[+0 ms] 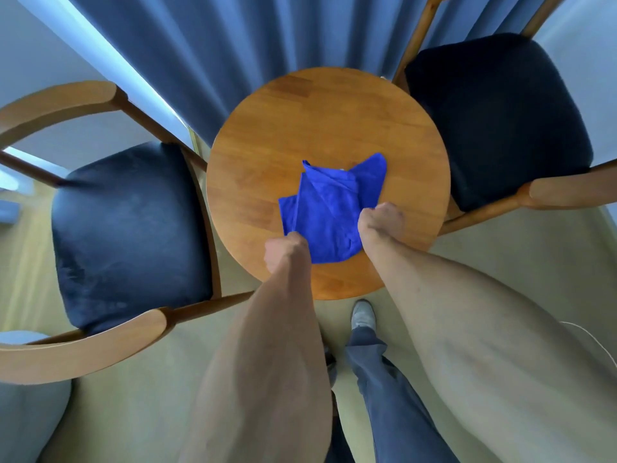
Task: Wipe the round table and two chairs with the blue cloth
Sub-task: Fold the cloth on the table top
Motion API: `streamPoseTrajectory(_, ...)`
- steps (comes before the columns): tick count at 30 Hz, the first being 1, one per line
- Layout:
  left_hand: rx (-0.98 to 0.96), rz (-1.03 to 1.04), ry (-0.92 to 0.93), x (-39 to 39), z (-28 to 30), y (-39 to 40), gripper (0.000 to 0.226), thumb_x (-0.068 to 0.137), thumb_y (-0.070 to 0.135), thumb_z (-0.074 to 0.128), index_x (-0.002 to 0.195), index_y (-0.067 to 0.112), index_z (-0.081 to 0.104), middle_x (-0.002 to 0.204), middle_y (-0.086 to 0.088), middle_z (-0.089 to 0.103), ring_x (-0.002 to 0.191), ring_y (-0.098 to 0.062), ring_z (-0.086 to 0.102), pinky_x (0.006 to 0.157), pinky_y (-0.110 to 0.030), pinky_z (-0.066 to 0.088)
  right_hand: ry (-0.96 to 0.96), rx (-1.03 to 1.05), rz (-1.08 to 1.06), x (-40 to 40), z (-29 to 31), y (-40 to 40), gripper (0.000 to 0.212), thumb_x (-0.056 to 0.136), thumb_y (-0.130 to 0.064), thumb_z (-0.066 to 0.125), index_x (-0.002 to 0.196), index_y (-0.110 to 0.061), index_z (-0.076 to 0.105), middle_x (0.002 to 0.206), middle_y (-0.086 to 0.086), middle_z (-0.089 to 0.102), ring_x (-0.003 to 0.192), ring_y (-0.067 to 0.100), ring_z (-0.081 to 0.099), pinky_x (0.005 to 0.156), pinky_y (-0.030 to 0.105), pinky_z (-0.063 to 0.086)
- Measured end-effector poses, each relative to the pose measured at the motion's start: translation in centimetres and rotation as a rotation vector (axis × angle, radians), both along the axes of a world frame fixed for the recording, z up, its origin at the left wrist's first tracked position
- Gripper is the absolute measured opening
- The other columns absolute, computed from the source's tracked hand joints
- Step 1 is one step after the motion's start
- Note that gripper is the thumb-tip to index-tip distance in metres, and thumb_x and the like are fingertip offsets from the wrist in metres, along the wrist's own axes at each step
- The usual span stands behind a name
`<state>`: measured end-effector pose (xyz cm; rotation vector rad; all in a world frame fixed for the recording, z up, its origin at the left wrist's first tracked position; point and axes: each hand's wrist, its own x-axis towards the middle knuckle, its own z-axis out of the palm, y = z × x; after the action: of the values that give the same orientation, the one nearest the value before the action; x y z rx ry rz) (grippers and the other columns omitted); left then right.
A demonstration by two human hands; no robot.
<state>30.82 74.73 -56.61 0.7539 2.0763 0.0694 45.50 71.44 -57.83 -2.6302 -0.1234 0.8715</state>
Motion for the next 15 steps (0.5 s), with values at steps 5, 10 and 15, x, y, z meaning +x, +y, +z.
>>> streamPoseTrajectory(5, 0.184, -0.149, 0.004, 0.9, -1.2, 1.0, 0.008, 0.084, 0.016, 0.051, 0.083, 0.012, 0.057, 0.092, -0.013, 0.067, 0.094, -0.033, 0.065, 0.08, -0.032, 0.052, -0.1, 0.178, 0.493, -0.6, -1.3, 0.2, 0.047, 0.084, -0.034, 0.069, 0.123, -0.009, 0.058, 0.122, 0.008, 0.057, 0.11, 0.025, 0.057, 0.088, 0.034, 0.047)
streamPoseTrajectory(10, 0.236, -0.145, -0.11, 3.5, -2.1, 2.3, 0.027, 0.083, 0.02, 0.05, 0.098, 0.004, 0.066, 0.1, -0.016, 0.07, 0.099, -0.038, 0.065, 0.083, -0.04, 0.055, -0.065, -0.001, 0.464, -1.8, -1.8, 2.3, 0.062, 0.086, -0.02, 0.069, 0.138, -0.007, 0.038, 0.128, 0.012, 0.055, 0.112, 0.029, 0.058, 0.081, 0.035, 0.045)
streamPoseTrajectory(15, 0.204, -0.06, -0.244, 4.3, -3.1, 2.4, 0.028, 0.083, 0.039, 0.053, 0.069, 0.015, 0.051, 0.067, 0.001, 0.055, 0.069, -0.023, 0.06, 0.055, -0.029, 0.04, -0.095, -0.001, 0.496, -1.1, -2.5, 1.8, 0.008, 0.083, -0.015, 0.061, 0.09, -0.016, 0.056, 0.104, 0.004, 0.052, 0.086, 0.022, 0.047, 0.071, 0.033, 0.039)
